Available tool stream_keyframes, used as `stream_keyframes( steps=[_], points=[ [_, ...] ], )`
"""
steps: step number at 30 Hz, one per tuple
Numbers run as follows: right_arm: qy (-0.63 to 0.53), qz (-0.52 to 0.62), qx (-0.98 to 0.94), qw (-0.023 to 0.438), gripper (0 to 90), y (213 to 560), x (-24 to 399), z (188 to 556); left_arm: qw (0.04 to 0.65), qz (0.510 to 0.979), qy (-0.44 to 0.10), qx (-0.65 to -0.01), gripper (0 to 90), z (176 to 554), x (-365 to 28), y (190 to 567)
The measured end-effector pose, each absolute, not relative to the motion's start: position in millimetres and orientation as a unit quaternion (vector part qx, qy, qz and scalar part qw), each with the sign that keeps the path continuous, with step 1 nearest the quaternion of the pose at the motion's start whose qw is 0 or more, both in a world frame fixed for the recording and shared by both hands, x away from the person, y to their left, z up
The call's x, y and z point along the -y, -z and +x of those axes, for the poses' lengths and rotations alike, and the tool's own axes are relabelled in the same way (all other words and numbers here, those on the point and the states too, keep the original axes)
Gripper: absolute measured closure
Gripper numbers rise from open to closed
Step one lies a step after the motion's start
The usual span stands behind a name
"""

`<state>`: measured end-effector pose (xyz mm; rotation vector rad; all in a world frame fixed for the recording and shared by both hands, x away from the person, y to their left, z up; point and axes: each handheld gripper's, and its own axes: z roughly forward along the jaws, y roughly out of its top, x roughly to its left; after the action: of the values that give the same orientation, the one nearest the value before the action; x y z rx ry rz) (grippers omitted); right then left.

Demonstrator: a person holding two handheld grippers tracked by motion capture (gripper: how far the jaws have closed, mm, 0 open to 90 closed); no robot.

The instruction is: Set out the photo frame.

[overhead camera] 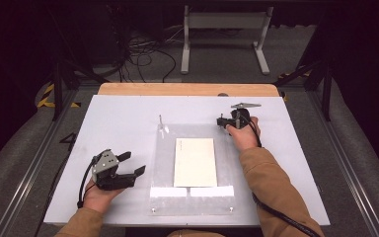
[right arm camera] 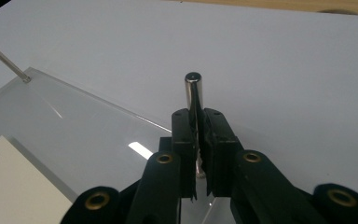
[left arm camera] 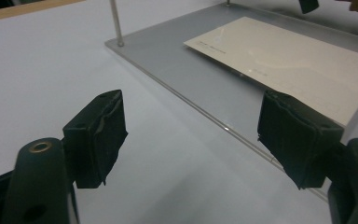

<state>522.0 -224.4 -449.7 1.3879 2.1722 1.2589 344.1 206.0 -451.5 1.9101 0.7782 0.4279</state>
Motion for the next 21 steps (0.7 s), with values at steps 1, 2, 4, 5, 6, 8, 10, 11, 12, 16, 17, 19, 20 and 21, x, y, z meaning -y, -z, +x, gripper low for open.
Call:
stream_keyframes(
  steps=[1,2,4,5,6,8,10,11,12,16,17,19,20,21],
  points=[
    [-0.433,0.483,-0.749,0.134,83.3,450,224,522,0.488,0.796,-0.182,-0.307,23.0,344,-206,451],
    [-0.432,0.487,-0.748,0.130,83.0,450,223,523,0.484,0.800,-0.182,-0.303,22.9,343,-204,452],
    [-0.429,0.492,-0.748,0.122,82.6,450,223,524,0.469,0.814,-0.187,-0.285,22.9,341,-201,453],
    [-0.428,0.495,-0.747,0.118,82.5,450,223,525,0.462,0.819,-0.191,-0.281,22.8,341,-200,453],
    [-0.426,0.495,-0.748,0.117,82.4,450,223,526,0.458,0.823,-0.190,-0.278,22.9,340,-199,455],
    [-0.424,0.497,-0.748,0.114,82.3,450,223,526,0.445,0.833,-0.194,-0.266,23.0,340,-196,456],
    [-0.424,0.500,-0.747,0.112,82.2,450,223,527,0.435,0.840,-0.195,-0.259,23.0,339,-194,457],
    [-0.424,0.501,-0.747,0.112,82.2,451,223,527,0.433,0.843,-0.191,-0.257,23.1,339,-193,458],
    [-0.425,0.502,-0.745,0.110,82.1,451,223,527,0.432,0.844,-0.190,-0.255,23.2,339,-192,459],
    [-0.425,0.505,-0.744,0.103,81.9,451,224,529,0.424,0.851,-0.185,-0.248,23.4,338,-191,461],
    [-0.425,0.506,-0.744,0.101,81.9,451,224,529,0.425,0.852,-0.182,-0.247,23.5,338,-190,461],
    [-0.423,0.510,-0.743,0.096,81.8,451,224,531,0.418,0.856,-0.180,-0.243,23.5,338,-191,462],
    [-0.423,0.512,-0.742,0.091,81.7,451,224,531,0.416,0.858,-0.179,-0.242,23.5,338,-191,463],
    [-0.424,0.512,-0.742,0.088,81.7,451,225,532,0.416,0.858,-0.178,-0.242,23.5,338,-191,464]
  ],
)
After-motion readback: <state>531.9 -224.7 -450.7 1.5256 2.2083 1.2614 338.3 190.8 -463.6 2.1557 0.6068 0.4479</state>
